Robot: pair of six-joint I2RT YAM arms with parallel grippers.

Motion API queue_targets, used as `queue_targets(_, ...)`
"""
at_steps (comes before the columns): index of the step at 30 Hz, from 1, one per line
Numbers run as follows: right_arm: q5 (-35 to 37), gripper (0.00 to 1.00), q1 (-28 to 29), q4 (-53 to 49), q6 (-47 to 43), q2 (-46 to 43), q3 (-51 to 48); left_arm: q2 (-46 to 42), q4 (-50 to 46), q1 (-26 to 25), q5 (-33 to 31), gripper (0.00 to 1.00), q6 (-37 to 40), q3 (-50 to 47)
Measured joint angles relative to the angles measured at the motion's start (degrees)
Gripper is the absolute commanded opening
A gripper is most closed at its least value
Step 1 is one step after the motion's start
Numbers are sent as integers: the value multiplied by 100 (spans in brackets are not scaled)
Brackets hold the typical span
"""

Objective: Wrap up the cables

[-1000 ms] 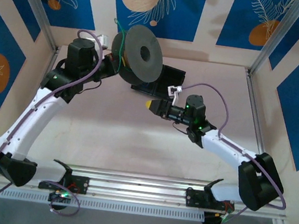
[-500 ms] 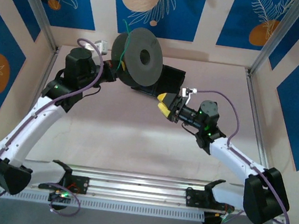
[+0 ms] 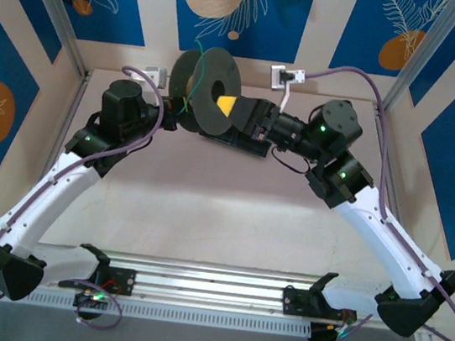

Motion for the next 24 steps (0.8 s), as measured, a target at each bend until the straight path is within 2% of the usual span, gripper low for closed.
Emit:
queue_targets(4,522,47,245,-859,-474,686,610,0,-90,-179,-232,0,190,0)
queue_targets(10,887,46,413,-1598,-608,1233,719,9,-267,-317,-507,0,393,2)
queue_targets(20,1117,39,420,-1657,-496,1276,761,61,-374,-476,-787,0,553,2)
queue_targets(24,1117,30,420,-1556,-378,1294,758,61,-372,-487,-811,0,553,2)
